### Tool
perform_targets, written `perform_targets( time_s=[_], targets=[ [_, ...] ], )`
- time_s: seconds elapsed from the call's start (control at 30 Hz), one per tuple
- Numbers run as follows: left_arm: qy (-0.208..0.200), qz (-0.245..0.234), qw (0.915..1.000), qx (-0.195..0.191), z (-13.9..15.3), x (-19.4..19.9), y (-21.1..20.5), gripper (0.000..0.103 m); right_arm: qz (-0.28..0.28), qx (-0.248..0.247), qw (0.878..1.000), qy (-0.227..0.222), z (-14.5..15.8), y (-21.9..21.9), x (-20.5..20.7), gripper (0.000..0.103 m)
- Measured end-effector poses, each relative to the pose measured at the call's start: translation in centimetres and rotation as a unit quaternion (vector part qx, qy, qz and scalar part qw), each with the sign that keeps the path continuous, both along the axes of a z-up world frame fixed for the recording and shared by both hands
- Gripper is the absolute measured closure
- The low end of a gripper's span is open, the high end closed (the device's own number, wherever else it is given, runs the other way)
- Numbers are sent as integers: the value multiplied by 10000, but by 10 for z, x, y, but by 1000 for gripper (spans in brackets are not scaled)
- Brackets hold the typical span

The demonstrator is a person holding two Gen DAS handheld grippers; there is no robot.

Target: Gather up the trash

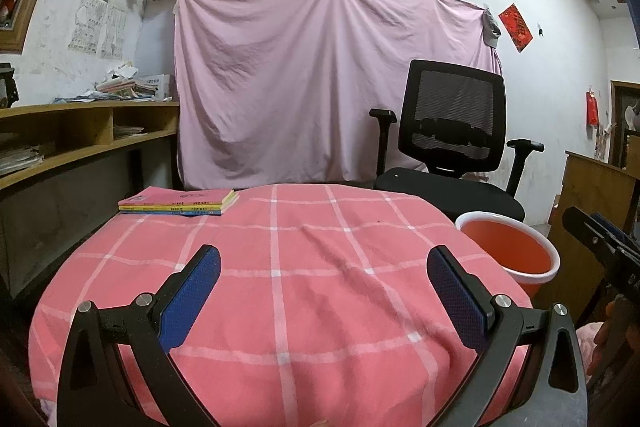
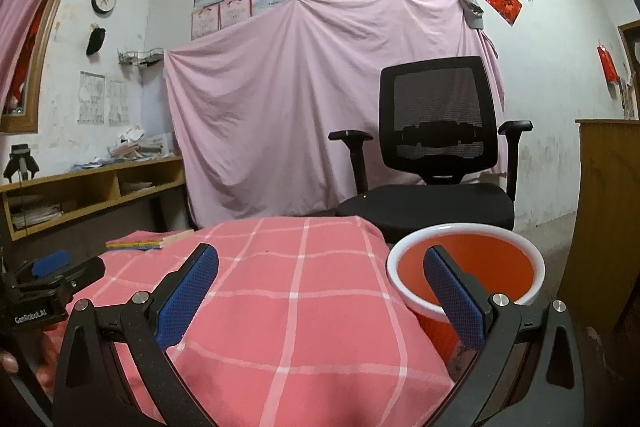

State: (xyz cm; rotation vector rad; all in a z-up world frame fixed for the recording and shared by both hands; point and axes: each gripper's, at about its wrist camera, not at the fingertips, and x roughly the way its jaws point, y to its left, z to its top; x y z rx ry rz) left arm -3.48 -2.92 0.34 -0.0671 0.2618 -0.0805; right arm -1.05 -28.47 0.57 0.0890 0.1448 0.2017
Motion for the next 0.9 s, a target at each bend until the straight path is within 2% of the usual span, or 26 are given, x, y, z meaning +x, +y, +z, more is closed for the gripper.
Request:
perform_targets(
  time_s=[0.2, 0.9],
  targets=[
    [-89, 63, 9999, 23, -1, -9, 4, 2, 5, -5, 9999, 140, -4, 3, -6, 0],
    [-163, 122, 9997, 168, -6, -13, -1, 2, 40, -138, 9997, 203, -9, 8, -4, 0]
  ],
)
